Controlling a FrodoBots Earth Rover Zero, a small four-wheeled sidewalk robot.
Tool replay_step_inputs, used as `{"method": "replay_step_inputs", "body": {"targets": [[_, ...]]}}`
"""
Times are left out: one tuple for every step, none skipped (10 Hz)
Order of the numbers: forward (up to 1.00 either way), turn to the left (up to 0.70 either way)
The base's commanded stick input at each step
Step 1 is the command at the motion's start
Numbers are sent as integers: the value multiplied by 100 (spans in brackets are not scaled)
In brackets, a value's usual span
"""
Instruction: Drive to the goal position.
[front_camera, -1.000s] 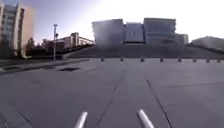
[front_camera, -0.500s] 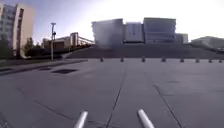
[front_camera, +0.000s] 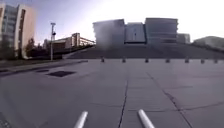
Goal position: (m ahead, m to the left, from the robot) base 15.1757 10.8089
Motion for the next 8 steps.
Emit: {"method": "replay_step_inputs", "body": {"targets": [[100, 0], [100, -4], [100, -27], [100, -27], [100, -21], [100, 0], [100, 0], [100, 0]]}}
